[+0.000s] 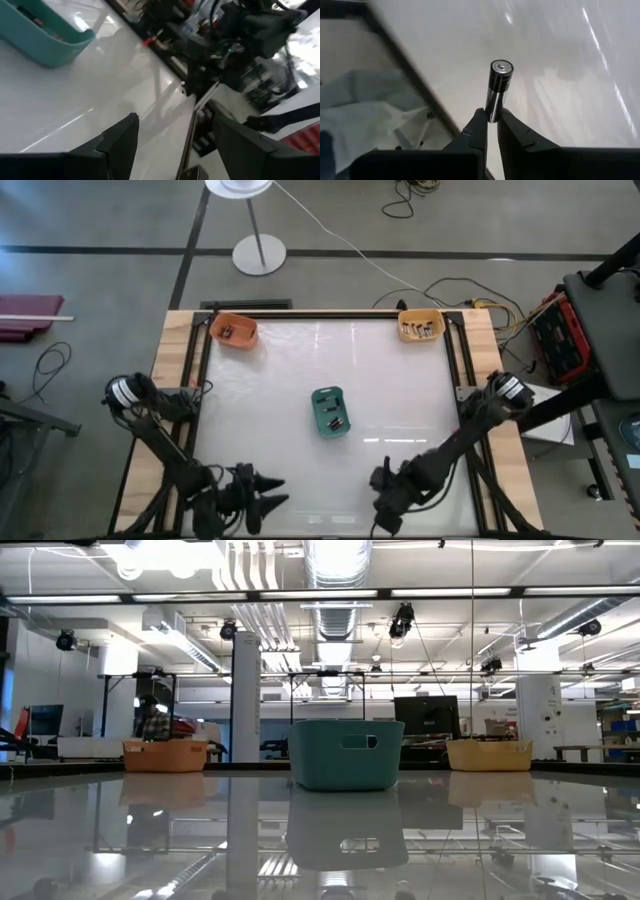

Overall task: Sort batteries
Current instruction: Put the black battery into the yellow bin

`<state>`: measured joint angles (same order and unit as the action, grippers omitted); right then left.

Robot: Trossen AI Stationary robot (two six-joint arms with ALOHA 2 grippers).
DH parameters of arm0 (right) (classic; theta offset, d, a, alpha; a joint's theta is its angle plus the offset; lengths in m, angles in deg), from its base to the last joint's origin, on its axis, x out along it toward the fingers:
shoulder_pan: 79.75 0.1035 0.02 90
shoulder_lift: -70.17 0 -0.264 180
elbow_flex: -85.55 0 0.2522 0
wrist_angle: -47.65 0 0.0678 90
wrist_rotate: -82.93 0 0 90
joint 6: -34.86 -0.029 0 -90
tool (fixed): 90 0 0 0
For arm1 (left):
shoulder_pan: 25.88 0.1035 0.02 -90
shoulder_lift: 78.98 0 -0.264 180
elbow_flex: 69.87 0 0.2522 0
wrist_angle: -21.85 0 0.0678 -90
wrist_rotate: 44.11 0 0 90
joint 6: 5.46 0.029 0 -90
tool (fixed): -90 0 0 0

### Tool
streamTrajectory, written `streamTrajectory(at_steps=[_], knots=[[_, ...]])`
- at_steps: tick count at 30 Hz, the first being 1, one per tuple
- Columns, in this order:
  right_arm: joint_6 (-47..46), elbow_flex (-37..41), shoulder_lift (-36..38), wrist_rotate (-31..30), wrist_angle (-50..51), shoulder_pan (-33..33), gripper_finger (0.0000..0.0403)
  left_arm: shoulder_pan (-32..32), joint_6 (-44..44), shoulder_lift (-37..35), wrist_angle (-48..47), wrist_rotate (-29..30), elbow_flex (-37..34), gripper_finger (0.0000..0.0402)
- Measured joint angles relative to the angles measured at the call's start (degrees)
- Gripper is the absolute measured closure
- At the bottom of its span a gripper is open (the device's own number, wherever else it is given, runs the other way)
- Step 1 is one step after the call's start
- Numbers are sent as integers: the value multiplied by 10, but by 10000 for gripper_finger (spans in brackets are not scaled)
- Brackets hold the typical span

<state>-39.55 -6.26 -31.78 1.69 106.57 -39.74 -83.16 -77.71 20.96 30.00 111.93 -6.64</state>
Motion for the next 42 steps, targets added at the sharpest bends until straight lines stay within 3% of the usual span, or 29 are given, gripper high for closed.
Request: streamTrajectory(at_steps=[4, 8, 11, 14, 19, 23, 31, 38, 42], knots=[[87, -60, 10, -55, 24, -35, 384, 36, 126, -4, 278, -28, -72, 169], [158, -99, 21, -102, 25, -71, 384, 72, 388, -4, 560, -79, -93, 169], [197, -133, 24, -105, 23, -89, 384, 93, 564, -6, 680, -85, -94, 169], [237, -167, 26, -105, 23, -104, 384, 126, 567, -16, 650, -89, -95, 169], [279, -219, 26, -105, 21, -131, 384, 186, 514, -17, 599, -194, -66, 169], [296, -255, 26, -105, 34, -149, 384, 210, 518, -18, 526, -213, -53, 169], [335, -310, 31, -103, 49, -178, 384, 232, 516, -26, 523, -232, -55, 169], [348, -326, 31, -93, 56, -197, 384, 285, 491, -26, 546, -355, -43, 169], [353, -333, 31, -89, 57, -198, 384, 299, 501, -26, 552, -362, -43, 169]])
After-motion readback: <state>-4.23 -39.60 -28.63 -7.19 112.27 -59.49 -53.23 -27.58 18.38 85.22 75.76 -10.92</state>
